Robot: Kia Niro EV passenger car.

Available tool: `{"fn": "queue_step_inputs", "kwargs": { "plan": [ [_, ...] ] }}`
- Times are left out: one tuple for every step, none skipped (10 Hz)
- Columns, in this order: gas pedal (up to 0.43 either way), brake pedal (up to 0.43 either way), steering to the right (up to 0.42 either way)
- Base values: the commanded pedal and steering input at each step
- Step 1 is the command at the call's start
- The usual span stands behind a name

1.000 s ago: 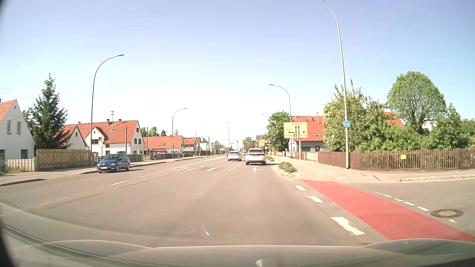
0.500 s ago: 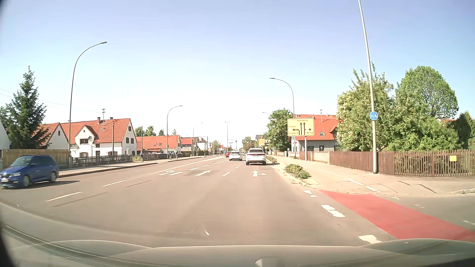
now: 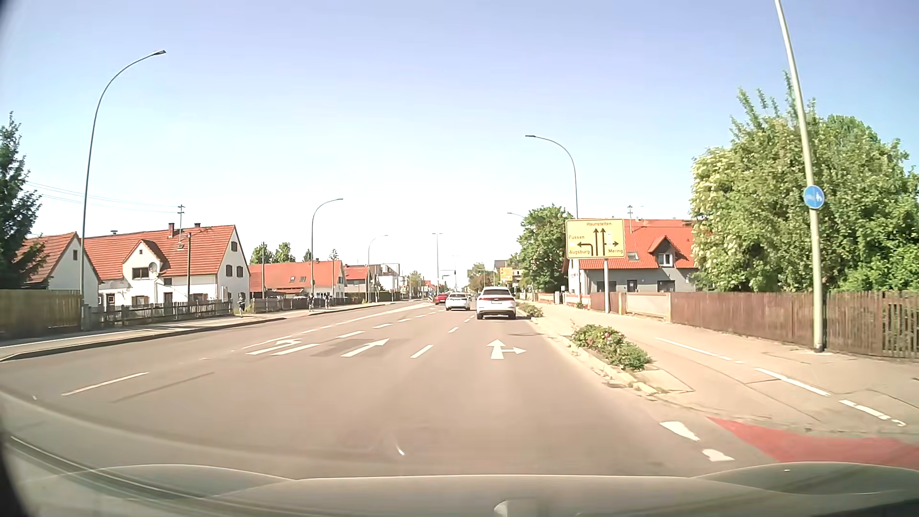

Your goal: Follow the waypoints while adhering to traffic rules and regulations

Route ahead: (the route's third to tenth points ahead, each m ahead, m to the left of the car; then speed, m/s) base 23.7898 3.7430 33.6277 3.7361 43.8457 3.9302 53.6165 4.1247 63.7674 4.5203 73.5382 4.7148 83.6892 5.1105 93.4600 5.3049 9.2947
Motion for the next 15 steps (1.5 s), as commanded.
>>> {"fn": "queue_step_inputs", "kwargs": {
  "plan": [
    [0.177, 0.0, 0.0],
    [0.177, 0.0, 0.001],
    [0.177, 0.0, 0.004],
    [0.177, 0.0, 0.004],
    [0.177, 0.0, 0.006],
    [0.177, 0.0, 0.01],
    [0.169, 0.0, 0.01],
    [0.169, 0.0, 0.01],
    [0.169, 0.0, 0.009],
    [0.169, 0.0, 0.006],
    [0.169, 0.0, 0.005],
    [0.169, 0.0, 0.005],
    [0.157, 0.0, 0.001],
    [0.157, 0.0, -0.001],
    [0.157, 0.0, -0.002]
  ]
}}
